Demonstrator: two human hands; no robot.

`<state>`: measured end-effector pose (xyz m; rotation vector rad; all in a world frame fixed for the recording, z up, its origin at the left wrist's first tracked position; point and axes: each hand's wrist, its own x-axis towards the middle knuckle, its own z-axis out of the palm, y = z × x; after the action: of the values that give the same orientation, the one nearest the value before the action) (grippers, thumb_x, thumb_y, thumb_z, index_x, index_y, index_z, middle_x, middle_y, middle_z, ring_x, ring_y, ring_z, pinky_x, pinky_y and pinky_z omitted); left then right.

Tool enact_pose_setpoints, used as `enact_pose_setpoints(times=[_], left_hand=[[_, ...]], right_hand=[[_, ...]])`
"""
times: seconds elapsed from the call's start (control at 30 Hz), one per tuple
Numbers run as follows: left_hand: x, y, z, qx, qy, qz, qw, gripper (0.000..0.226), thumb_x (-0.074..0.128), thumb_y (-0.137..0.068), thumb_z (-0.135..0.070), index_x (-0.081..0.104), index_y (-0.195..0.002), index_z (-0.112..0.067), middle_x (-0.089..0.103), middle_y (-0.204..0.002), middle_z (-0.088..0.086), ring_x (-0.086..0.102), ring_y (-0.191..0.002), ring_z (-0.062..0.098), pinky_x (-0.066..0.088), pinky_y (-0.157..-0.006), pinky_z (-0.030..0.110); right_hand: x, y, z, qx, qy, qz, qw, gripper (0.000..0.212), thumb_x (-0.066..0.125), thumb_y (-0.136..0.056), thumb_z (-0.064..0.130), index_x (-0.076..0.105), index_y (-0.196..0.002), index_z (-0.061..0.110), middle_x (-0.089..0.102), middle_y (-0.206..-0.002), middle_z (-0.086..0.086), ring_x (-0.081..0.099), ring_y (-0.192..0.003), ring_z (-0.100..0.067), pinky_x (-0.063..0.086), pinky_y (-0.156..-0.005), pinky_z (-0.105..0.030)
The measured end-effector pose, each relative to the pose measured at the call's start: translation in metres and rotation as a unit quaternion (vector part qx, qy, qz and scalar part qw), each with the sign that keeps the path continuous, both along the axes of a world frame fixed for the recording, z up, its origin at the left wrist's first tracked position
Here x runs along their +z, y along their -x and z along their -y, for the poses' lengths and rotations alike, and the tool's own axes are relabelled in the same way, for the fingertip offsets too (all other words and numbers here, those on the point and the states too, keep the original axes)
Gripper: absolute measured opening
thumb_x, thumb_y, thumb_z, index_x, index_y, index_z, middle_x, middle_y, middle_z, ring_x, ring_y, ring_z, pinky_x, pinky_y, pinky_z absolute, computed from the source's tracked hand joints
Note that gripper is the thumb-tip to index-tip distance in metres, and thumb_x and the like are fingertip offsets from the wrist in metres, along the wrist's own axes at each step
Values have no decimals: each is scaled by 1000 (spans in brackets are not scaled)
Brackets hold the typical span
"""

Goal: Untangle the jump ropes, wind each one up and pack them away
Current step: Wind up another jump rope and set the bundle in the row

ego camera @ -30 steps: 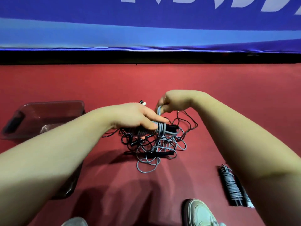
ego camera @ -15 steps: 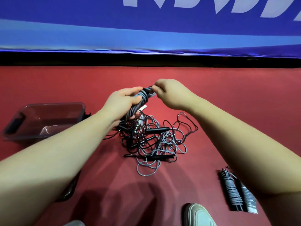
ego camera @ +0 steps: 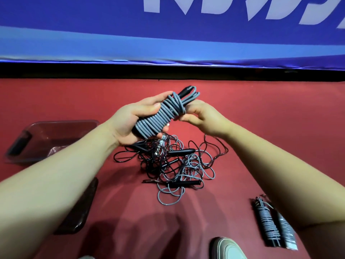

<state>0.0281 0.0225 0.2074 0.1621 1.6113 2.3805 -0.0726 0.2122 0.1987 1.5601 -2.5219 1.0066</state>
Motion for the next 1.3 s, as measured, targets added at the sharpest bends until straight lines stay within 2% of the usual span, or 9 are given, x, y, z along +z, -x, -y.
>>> enact_pose_setpoints(times=[0.13, 0.27, 0.37, 0.5, 0.6, 0.7, 0.87, 1.07, 1.3], left_hand=[[1, -1, 4, -103, 100, 16, 989, 71, 88, -52, -32, 66, -119, -25, 68, -96, 13, 64, -66, 25, 53, -52, 31], [-4, -4, -18, -133, 258, 57, 955, 44, 73, -71, -14, 64, -114, -19, 69, -87, 6, 63, -64, 23, 52, -53, 27], [-9, 3, -33, -42, 367, 61, 927, 23, 61, -88, -3, 58, -108, -13, 63, -90, 5, 60, -63, 18, 52, -59, 29], [-16, 10, -34, 60, 477, 24, 877, 53, 60, -90, -15, 41, -138, -27, 59, -114, 5, 63, -83, 25, 52, -82, 41], [-15, 9, -36, 117, 337, 35, 934, 51, 50, -95, -11, 38, -133, -42, 59, -98, 3, 59, -78, 29, 51, -66, 39], [-13, 8, -33, 168, 300, -23, 939, 46, 49, -95, -8, 42, -114, -50, 60, -105, -1, 59, -80, 24, 48, -70, 34], [-18, 11, -27, 261, 451, -149, 841, 54, 56, -86, -19, 45, -138, -26, 48, -133, 1, 42, -125, 13, 26, -94, 12], [-18, 7, -20, 344, 576, -204, 713, 57, 58, -89, -21, 41, -139, -41, 39, -142, -15, 50, -121, 17, 43, -98, 35], [-24, 7, -21, 366, 548, -238, 714, 67, 66, -83, -17, 38, -142, -35, 38, -140, -10, 48, -121, 16, 43, -99, 37]], right_hand=[[15, 14, -12, 12, -209, -170, 963, 44, 51, -83, 58, 67, -95, 19, 63, -93, 12, 48, -97, -8, 22, -91, -32], [27, 14, -11, 7, -336, -278, 900, 43, 50, -83, 59, 66, -104, 26, 67, -101, 5, 58, -102, -18, 29, -92, -35], [30, 7, -5, -44, -355, -252, 899, 40, 50, -87, 54, 64, -110, 25, 63, -110, 0, 58, -103, -23, 39, -70, -29], [35, -10, 10, -92, -273, -261, 921, 31, 45, -95, 39, 63, -110, 20, 61, -109, -5, 57, -103, -27, 42, -70, -32], [22, -23, 20, -126, -115, -146, 974, 22, 51, -93, 29, 65, -102, 15, 65, -100, -3, 58, -97, -27, 42, -73, -33], [10, -30, 26, -156, 123, 130, 971, 7, 58, -90, 17, 66, -89, 18, 62, -77, 10, 60, -73, -7, 48, -70, -26], [11, -34, 51, -217, 389, 596, 668, 5, 61, -90, 23, 61, -86, 20, 57, -52, 13, 47, -40, 4, 28, -45, -14], [28, -31, 75, -239, 400, 685, 560, 13, 55, -93, 33, 58, -91, 21, 49, -67, 7, 41, -54, -2, 29, -49, -14], [34, -30, 73, -269, 409, 591, 642, 15, 49, -97, 13, 49, -83, 17, 58, -49, 10, 39, -48, -5, 25, -48, -18]])
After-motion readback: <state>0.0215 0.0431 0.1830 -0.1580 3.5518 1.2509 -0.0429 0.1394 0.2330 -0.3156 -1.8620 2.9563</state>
